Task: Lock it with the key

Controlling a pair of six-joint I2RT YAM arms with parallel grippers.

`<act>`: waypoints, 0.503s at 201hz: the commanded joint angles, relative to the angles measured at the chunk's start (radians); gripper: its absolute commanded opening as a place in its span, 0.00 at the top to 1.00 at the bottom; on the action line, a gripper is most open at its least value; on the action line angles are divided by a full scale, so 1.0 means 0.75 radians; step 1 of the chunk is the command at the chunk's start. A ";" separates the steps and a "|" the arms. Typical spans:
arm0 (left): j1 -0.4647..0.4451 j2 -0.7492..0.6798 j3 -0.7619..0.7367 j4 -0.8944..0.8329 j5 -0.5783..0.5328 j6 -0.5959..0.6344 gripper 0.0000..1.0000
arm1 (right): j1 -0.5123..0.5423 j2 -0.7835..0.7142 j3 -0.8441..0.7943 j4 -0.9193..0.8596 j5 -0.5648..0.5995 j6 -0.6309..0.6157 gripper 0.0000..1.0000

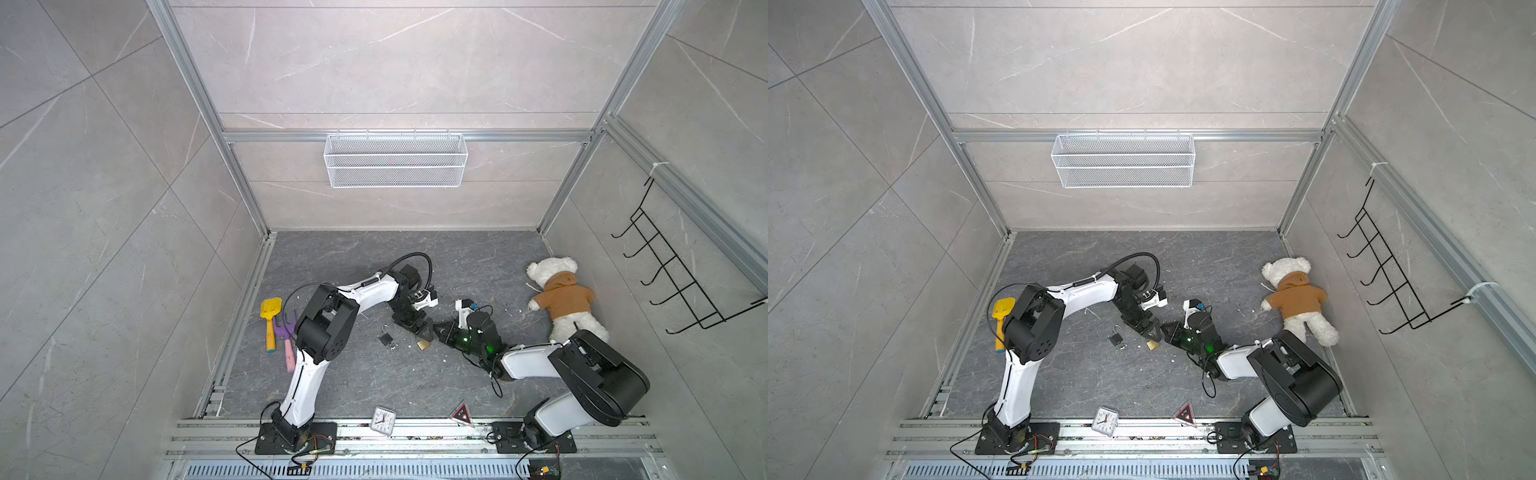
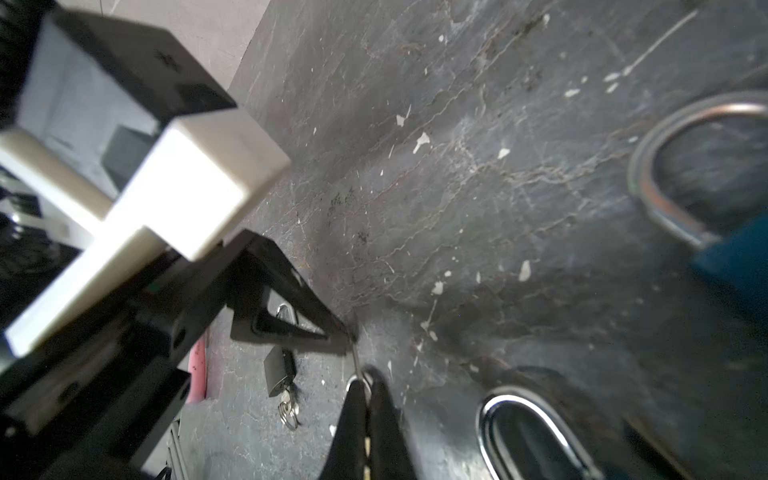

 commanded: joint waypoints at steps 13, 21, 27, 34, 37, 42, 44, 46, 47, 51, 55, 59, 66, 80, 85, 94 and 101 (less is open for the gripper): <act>0.044 -0.143 -0.051 0.065 -0.151 -0.028 0.01 | 0.025 0.066 0.057 0.032 0.046 0.031 1.00; 0.052 -0.185 -0.080 0.109 -0.178 -0.052 0.00 | 0.028 0.079 0.067 0.025 0.055 0.031 1.00; 0.056 -0.224 -0.110 0.156 -0.206 -0.078 0.00 | 0.027 0.088 0.075 0.020 0.058 0.031 1.00; 0.061 -0.273 -0.152 0.216 -0.230 -0.107 0.00 | 0.031 0.105 0.083 0.020 0.061 0.033 1.00; 0.063 -0.293 -0.166 0.236 -0.240 -0.121 0.00 | 0.031 0.107 0.087 0.018 0.062 0.035 1.00; 0.063 -0.334 -0.201 0.282 -0.251 -0.137 0.00 | 0.029 0.113 0.091 0.017 0.064 0.037 1.00; 0.064 -0.348 -0.215 0.299 -0.255 -0.144 0.00 | 0.032 0.116 0.092 0.017 0.065 0.037 1.00; 0.065 -0.362 -0.227 0.315 -0.256 -0.149 0.00 | 0.033 0.118 0.095 0.015 0.066 0.038 1.00; 0.064 -0.370 -0.234 0.321 -0.257 -0.152 0.00 | 0.034 0.120 0.096 0.014 0.066 0.038 1.00; 0.065 -0.398 -0.258 0.346 -0.262 -0.160 0.00 | 0.035 0.123 0.097 0.007 0.068 0.038 1.00; 0.063 -0.426 -0.279 0.367 -0.269 -0.166 0.00 | 0.037 0.126 0.101 0.001 0.071 0.038 0.99; 0.064 -0.454 -0.301 0.387 -0.271 -0.172 0.00 | 0.038 0.129 0.104 -0.004 0.074 0.038 0.99; 0.064 -0.503 -0.339 0.427 -0.276 -0.186 0.00 | 0.042 0.131 0.109 -0.015 0.079 0.038 0.98; 0.063 -0.597 -0.414 0.507 -0.296 -0.207 0.00 | 0.059 0.118 0.120 -0.070 0.105 0.021 0.96; 0.063 -0.641 -0.444 0.530 -0.314 -0.213 0.00 | 0.067 0.110 0.122 -0.091 0.119 0.016 0.96; 0.062 -0.711 -0.500 0.574 -0.338 -0.218 0.00 | 0.075 0.097 0.124 -0.108 0.136 0.007 0.94; 0.054 -0.768 -0.538 0.611 -0.345 -0.214 0.00 | 0.080 0.095 0.128 -0.123 0.139 0.006 0.93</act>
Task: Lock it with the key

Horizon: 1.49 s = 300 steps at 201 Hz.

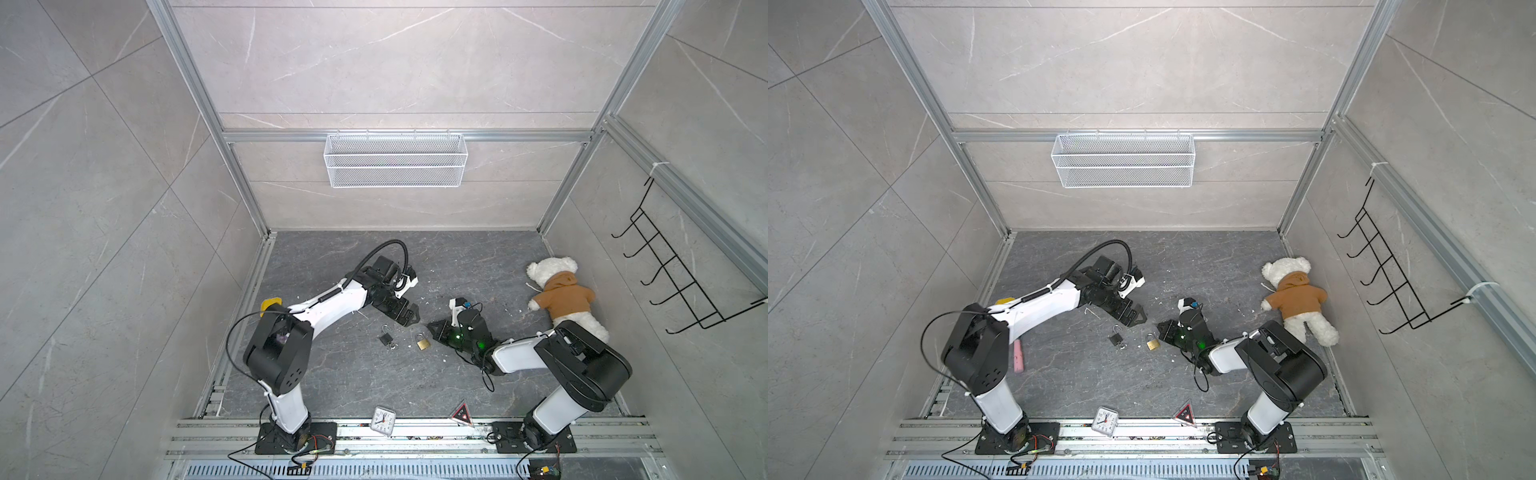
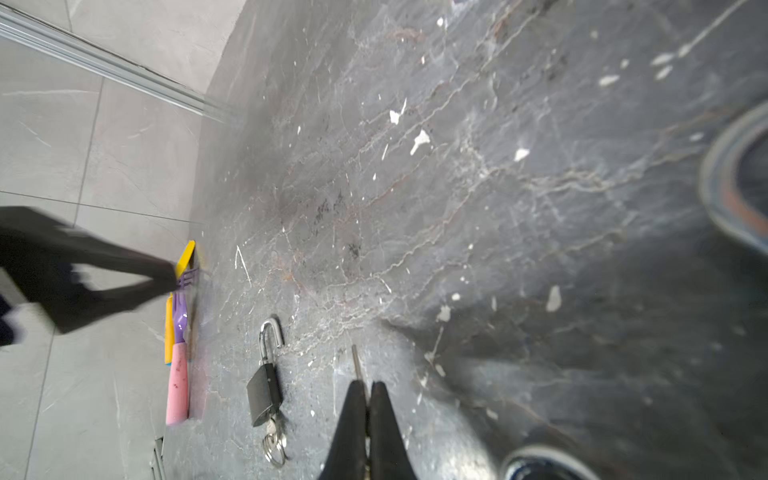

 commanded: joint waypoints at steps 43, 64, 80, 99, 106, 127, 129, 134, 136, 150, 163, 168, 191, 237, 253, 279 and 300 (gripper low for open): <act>-0.029 -0.471 -0.342 0.423 -0.137 -0.147 0.00 | 0.041 0.006 0.057 -0.159 0.087 -0.015 0.90; -0.031 -0.560 -0.454 0.537 -0.176 -0.247 0.00 | 0.047 -0.010 0.061 -0.193 0.110 -0.018 0.86; -0.034 -0.597 -0.498 0.567 -0.223 -0.326 0.00 | 0.054 -0.040 0.074 -0.239 0.122 -0.039 0.82; -0.034 -0.614 -0.536 0.582 -0.262 -0.407 0.00 | 0.065 -0.090 0.089 -0.318 0.147 -0.063 0.76; -0.034 -0.614 -0.554 0.595 -0.263 -0.423 0.00 | 0.068 -0.104 0.095 -0.342 0.154 -0.070 0.74; -0.033 -0.624 -0.613 0.642 -0.258 -0.457 0.00 | 0.070 -0.160 0.107 -0.412 0.163 -0.090 0.72; -0.033 -0.625 -0.617 0.644 -0.258 -0.458 0.00 | 0.069 -0.166 0.111 -0.420 0.165 -0.093 0.72; -0.033 -0.628 -0.630 0.648 -0.265 -0.462 0.00 | 0.073 -0.181 0.114 -0.443 0.169 -0.100 0.72; -0.034 -0.630 -0.635 0.648 -0.268 -0.465 0.00 | 0.075 -0.193 0.118 -0.451 0.173 -0.103 0.72; -0.035 -0.651 -0.676 0.666 -0.266 -0.470 0.00 | 0.085 -0.246 0.136 -0.518 0.194 -0.133 0.72; -0.034 -0.684 -0.730 0.713 -0.259 -0.481 0.00 | 0.101 -0.294 0.161 -0.591 0.204 -0.186 0.71; -0.033 -0.702 -0.755 0.741 -0.254 -0.492 0.00 | 0.109 -0.312 0.173 -0.624 0.205 -0.210 0.70; -0.033 -0.784 -0.845 0.813 -0.282 -0.525 0.00 | 0.146 -0.406 0.213 -0.747 0.226 -0.331 0.52; -0.034 -0.866 -0.902 0.814 -0.324 -0.517 0.01 | 0.147 -0.542 0.265 -0.887 0.181 -0.361 0.00; -0.035 -0.880 -0.913 0.810 -0.336 -0.517 0.01 | 0.117 -0.566 0.245 -0.839 0.105 -0.274 0.00; -0.034 -0.892 -0.928 0.800 -0.356 -0.525 0.01 | 0.084 -0.478 0.337 -0.898 -0.060 -0.211 0.00; -0.033 -0.931 -0.972 0.830 -0.354 -0.553 0.02 | 0.173 -0.358 0.531 -1.169 0.063 -0.353 0.00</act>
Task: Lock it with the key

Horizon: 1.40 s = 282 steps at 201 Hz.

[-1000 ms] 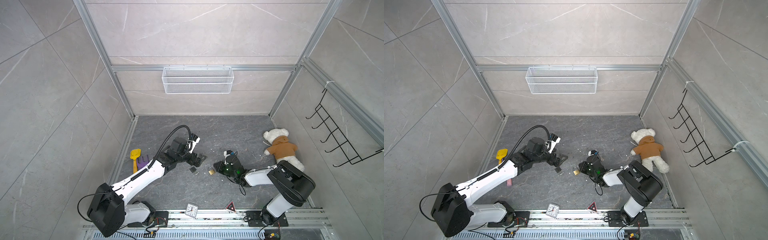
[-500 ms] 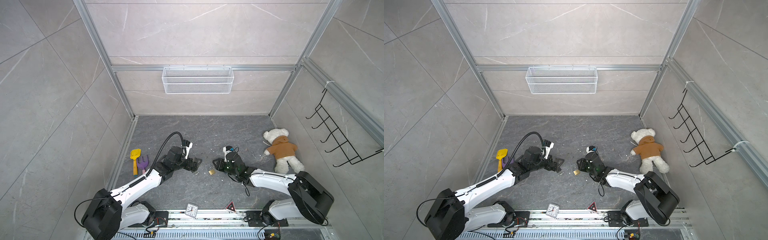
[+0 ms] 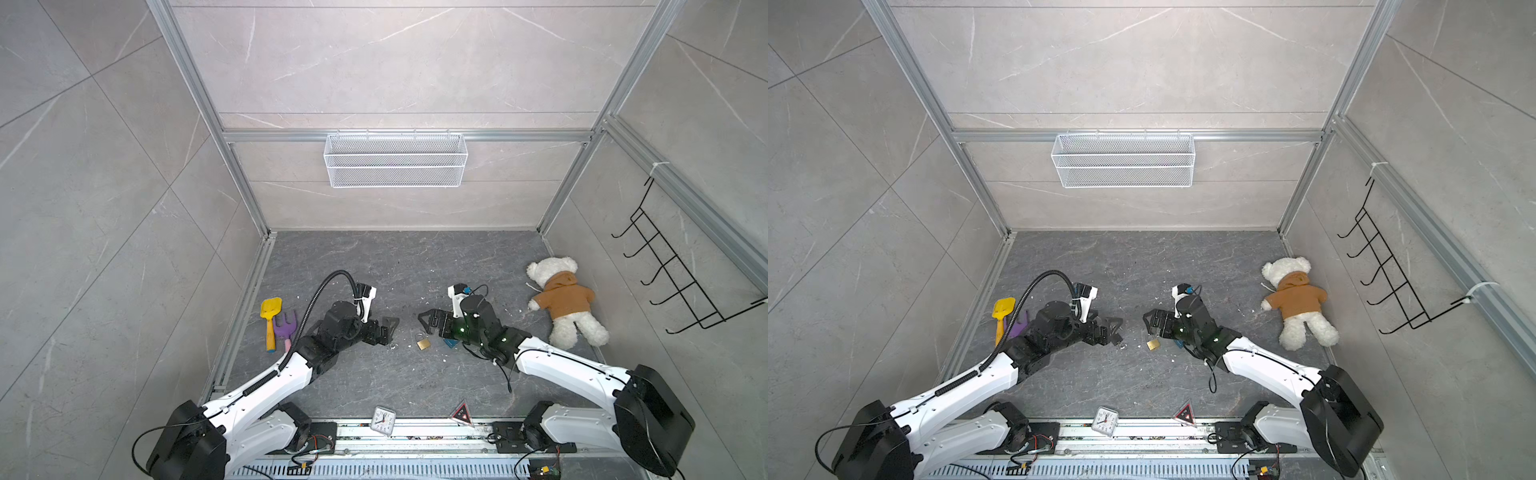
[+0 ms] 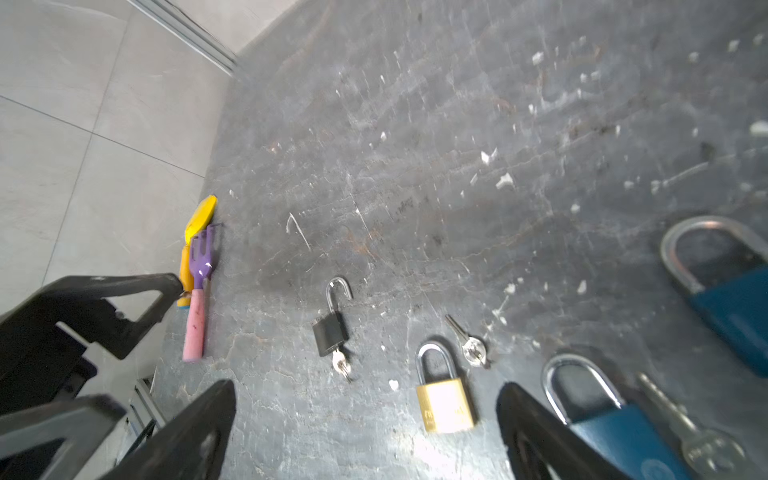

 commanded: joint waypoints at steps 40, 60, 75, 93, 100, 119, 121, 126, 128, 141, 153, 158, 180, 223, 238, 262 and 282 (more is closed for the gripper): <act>-0.003 -0.234 -0.208 0.246 0.010 -0.144 0.04 | 0.209 0.330 0.397 -0.469 0.177 -0.304 0.05; -0.002 -0.348 -0.260 0.219 -0.020 -0.209 0.05 | 0.275 0.393 0.429 -0.442 0.220 -0.402 0.19; 0.006 -0.449 -0.287 0.162 -0.048 -0.252 0.05 | 0.298 0.465 0.489 -0.478 0.235 -0.457 0.24; 0.025 -0.573 -0.326 0.096 -0.061 -0.295 0.05 | 0.330 0.540 0.548 -0.482 0.231 -0.517 0.28; 0.037 -0.614 -0.339 0.063 -0.060 -0.304 0.05 | 0.342 0.572 0.573 -0.483 0.224 -0.538 0.28; 0.080 -0.694 -0.351 -0.037 -0.049 -0.333 0.05 | 0.375 0.663 0.659 -0.511 0.232 -0.585 0.28; 0.085 -0.699 -0.352 -0.048 -0.046 -0.337 0.05 | 0.376 0.671 0.668 -0.516 0.233 -0.588 0.28; 0.096 -0.712 -0.351 -0.079 -0.050 -0.348 0.05 | 0.382 0.694 0.692 -0.527 0.242 -0.597 0.28; 0.101 -0.716 -0.349 -0.089 -0.050 -0.355 0.05 | 0.385 0.703 0.700 -0.532 0.245 -0.599 0.28; 0.123 -0.724 -0.333 -0.204 -0.101 -0.398 0.06 | 0.396 0.757 0.751 -0.553 0.254 -0.613 0.29; 0.150 -0.711 -0.314 -0.308 -0.166 -0.447 0.07 | 0.403 0.801 0.796 -0.573 0.256 -0.620 0.29; 0.164 -0.701 -0.311 -0.332 -0.169 -0.456 0.07 | 0.405 0.819 0.815 -0.583 0.256 -0.624 0.30; 0.225 -0.652 -0.317 -0.317 -0.099 -0.478 0.07 | 0.415 0.891 0.881 -0.625 0.276 -0.640 0.37; 0.255 -0.638 -0.317 -0.278 -0.063 -0.479 0.07 | 0.415 0.976 0.936 -0.662 0.312 -0.650 0.41; 0.258 -0.636 -0.309 -0.277 -0.052 -0.467 0.07 | 0.417 0.997 0.952 -0.672 0.332 -0.648 0.41; 0.261 -0.618 -0.309 -0.269 -0.040 -0.456 0.07 | 0.416 1.026 0.968 -0.671 0.324 -0.649 0.42; 0.264 -0.606 -0.309 -0.257 -0.031 -0.450 0.07 | 0.415 1.043 0.974 -0.671 0.316 -0.653 0.43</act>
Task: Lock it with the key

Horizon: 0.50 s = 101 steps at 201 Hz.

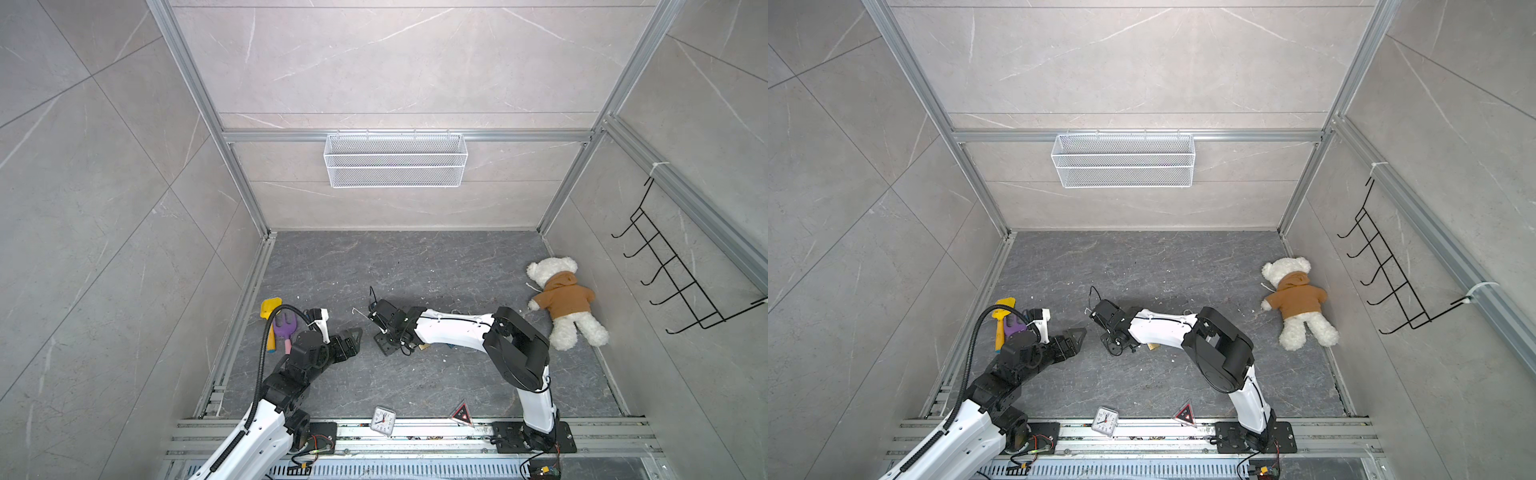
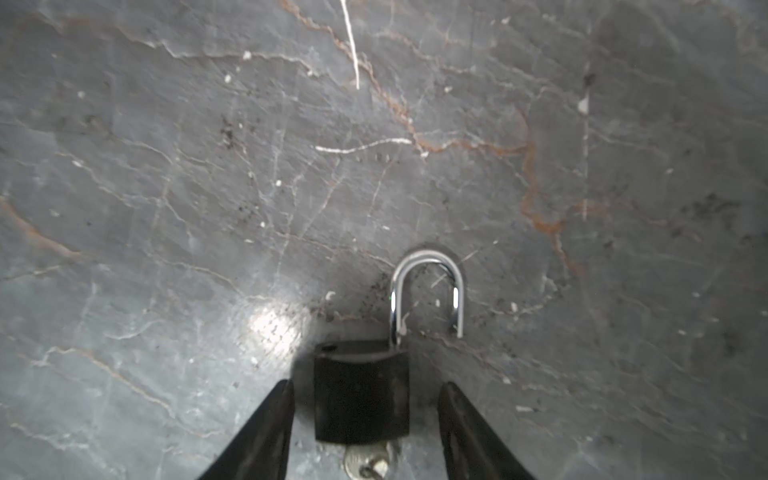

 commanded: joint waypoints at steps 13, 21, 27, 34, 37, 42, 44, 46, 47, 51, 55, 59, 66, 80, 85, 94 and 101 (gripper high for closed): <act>0.009 0.020 0.039 0.041 0.033 0.017 0.07 | 0.007 0.049 0.046 -0.035 0.015 -0.024 0.44; 0.010 0.024 0.037 0.045 0.033 0.020 0.07 | 0.007 0.055 0.047 -0.040 0.011 -0.024 0.44; 0.009 0.027 0.038 0.046 0.032 0.020 0.07 | 0.007 0.059 0.051 -0.040 0.007 -0.024 0.45; 0.009 0.030 0.039 0.051 0.037 0.023 0.07 | 0.007 0.063 0.052 -0.043 0.003 -0.024 0.46; 0.009 0.032 0.037 0.054 0.039 0.024 0.07 | 0.007 0.064 0.054 -0.046 0.002 -0.024 0.46; 0.009 0.035 0.039 0.057 0.040 0.027 0.07 | 0.007 0.067 0.056 -0.049 0.002 -0.024 0.47; 0.010 0.036 0.039 0.058 0.040 0.029 0.07 | 0.007 0.069 0.055 -0.050 0.002 -0.024 0.47; 0.010 0.037 0.040 0.058 0.040 0.028 0.07 | 0.007 0.072 0.057 -0.052 0.002 -0.024 0.47; 0.010 0.038 0.040 0.059 0.041 0.029 0.07 | 0.007 0.073 0.058 -0.052 0.002 -0.024 0.48; 0.011 0.040 0.041 0.060 0.042 0.030 0.07 | 0.007 0.075 0.059 -0.055 0.002 -0.023 0.49; 0.011 0.042 0.042 0.062 0.043 0.031 0.07 | 0.007 0.077 0.059 -0.058 0.002 -0.022 0.49; 0.011 0.044 0.041 0.064 0.046 0.032 0.07 | 0.007 0.079 0.060 -0.060 0.002 -0.020 0.51; 0.011 0.047 0.044 0.065 0.046 0.034 0.07 | 0.007 0.078 0.058 -0.062 0.002 -0.018 0.53; 0.011 0.054 0.046 0.069 0.049 0.039 0.07 | 0.007 0.078 0.055 -0.065 0.005 -0.010 0.53; 0.011 0.056 0.049 0.069 0.050 0.041 0.07 | 0.008 0.076 0.050 -0.065 0.008 -0.006 0.53; 0.011 0.060 0.049 0.070 0.053 0.046 0.07 | 0.007 0.072 0.045 -0.065 0.010 0.000 0.54; 0.013 0.065 0.051 0.074 0.055 0.048 0.07 | 0.007 0.068 0.040 -0.063 0.012 0.004 0.54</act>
